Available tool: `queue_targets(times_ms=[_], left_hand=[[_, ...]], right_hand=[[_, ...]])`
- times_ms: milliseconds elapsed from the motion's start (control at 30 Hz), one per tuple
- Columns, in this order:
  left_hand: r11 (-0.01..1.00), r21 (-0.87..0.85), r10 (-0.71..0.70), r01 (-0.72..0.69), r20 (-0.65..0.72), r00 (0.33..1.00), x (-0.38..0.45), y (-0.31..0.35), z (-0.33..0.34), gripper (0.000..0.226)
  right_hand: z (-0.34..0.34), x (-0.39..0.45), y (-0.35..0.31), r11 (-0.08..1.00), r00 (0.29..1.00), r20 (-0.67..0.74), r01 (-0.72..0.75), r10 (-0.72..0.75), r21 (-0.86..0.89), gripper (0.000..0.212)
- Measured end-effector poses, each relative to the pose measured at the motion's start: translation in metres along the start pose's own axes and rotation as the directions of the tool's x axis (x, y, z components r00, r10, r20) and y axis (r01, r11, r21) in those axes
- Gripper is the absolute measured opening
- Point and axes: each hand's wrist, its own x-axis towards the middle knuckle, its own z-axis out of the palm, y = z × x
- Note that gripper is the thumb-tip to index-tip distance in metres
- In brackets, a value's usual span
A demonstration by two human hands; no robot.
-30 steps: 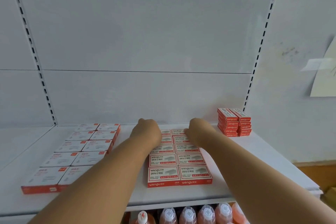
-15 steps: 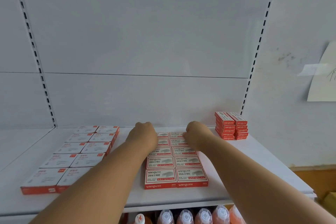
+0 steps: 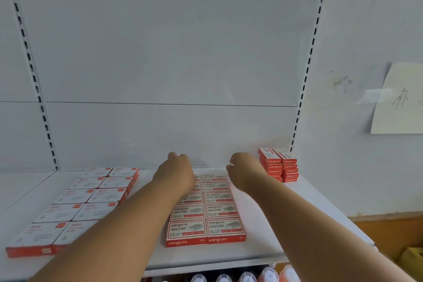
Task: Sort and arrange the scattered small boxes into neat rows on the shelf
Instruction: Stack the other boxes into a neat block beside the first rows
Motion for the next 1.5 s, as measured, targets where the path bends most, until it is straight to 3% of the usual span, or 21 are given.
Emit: queue_targets(times_ms=[133,267,400,533,667,733,800,867,1067,1200,1367,1500], left_hand=[[0.986,-0.069,0.148,-0.151,-0.045,0.988,0.003,0.040,-0.011,0.026],[0.954,-0.182,0.238,-0.237,-0.012,0.971,0.006,0.094,-0.009,0.020],[0.941,-0.277,0.209,-0.195,0.021,0.978,0.009,0.146,0.000,0.020],[0.978,-0.202,0.081,-0.057,0.117,0.990,0.019,0.184,0.015,0.041],[0.988,-0.147,-0.034,0.055,0.138,0.990,0.021,0.198,0.022,0.027],[0.968,-0.218,-0.098,0.121,0.114,0.989,0.017,0.197,0.020,0.025],[0.903,-0.395,-0.146,0.169,0.088,0.985,0.012,0.192,0.020,0.021],[0.810,-0.563,-0.164,0.167,0.057,0.985,0.001,0.190,0.016,0.011],[0.694,-0.720,-0.209,0.004,-0.196,0.958,-0.034,0.164,-0.007,0.011],[0.569,-0.821,-0.244,-0.045,-0.221,0.944,-0.061,0.132,-0.023,0.015],[0.645,-0.764,-0.210,-0.003,-0.181,0.961,-0.090,0.066,-0.035,0.019],[0.769,-0.636,-0.131,0.071,-0.048,0.990,-0.114,0.008,-0.046,0.021]], right_hand=[[-0.036,0.002,0.026,0.997,0.980,-0.185,0.069,-0.075,-0.039,0.024],[-0.065,0.007,0.068,0.999,0.955,-0.295,0.041,-0.034,0.016,0.023],[-0.073,0.012,0.104,0.999,0.977,-0.208,-0.046,0.047,0.007,0.029],[-0.072,0.021,0.130,0.998,0.996,-0.059,-0.067,0.067,0.004,0.033],[-0.077,0.027,0.143,0.998,0.999,0.003,-0.033,0.033,0.047,0.020],[-0.079,0.030,0.147,0.994,1.000,0.012,-0.016,0.015,0.104,0.017],[-0.082,0.032,0.149,0.978,1.000,0.021,-0.001,-0.003,0.211,0.006],[-0.084,0.030,0.146,0.938,0.998,0.025,0.040,-0.052,0.344,0.014],[-0.087,0.008,0.120,0.666,0.996,-0.004,0.065,-0.092,0.743,0.015],[-0.084,-0.015,0.095,0.503,0.993,-0.022,0.077,-0.114,0.861,0.018],[-0.059,-0.047,0.059,0.510,0.988,0.021,0.060,-0.153,0.858,0.018],[-0.040,-0.082,0.031,0.663,0.981,0.131,-0.004,-0.143,0.749,0.018]])
